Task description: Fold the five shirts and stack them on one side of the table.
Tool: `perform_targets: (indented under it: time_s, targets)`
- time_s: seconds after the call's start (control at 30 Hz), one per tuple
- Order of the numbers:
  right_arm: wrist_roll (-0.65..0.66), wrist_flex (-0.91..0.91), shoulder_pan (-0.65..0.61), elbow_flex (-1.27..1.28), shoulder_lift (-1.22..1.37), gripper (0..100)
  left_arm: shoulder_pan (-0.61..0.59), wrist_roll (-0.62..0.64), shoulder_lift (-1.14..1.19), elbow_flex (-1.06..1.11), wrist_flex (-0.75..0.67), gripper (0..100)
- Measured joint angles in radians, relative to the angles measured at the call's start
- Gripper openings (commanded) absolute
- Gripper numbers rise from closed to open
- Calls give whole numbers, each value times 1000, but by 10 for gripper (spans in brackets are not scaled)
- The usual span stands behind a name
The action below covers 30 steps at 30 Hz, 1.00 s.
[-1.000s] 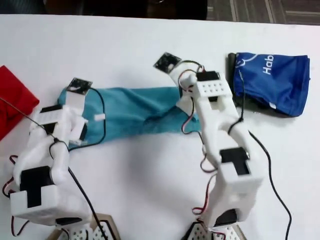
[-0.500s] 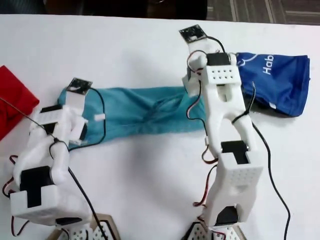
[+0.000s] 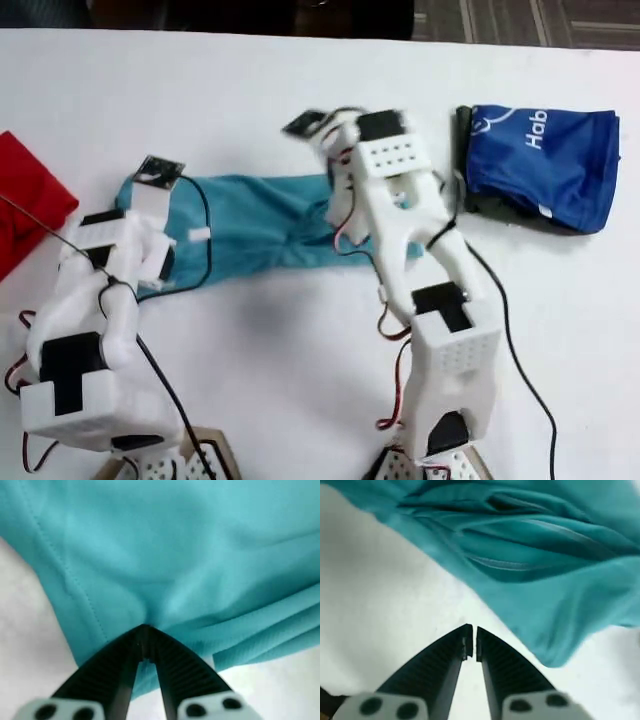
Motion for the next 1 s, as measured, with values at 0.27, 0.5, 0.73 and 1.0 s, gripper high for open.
perform_targets:
  time_s: [0.27,0.5,0.73,1.0]
  targets:
    - [-8,-265,-63,118,2,18,0,0,0,0,0,24]
    - [-167,-532,-57,127,57,18,0,0,0,0,0,24]
    - [-183,-575,-57,127,104,18,-8,-6,-31,14,52,24]
    - [-183,-589,-32,127,-17,18,-23,-2,-135,26,224,24]
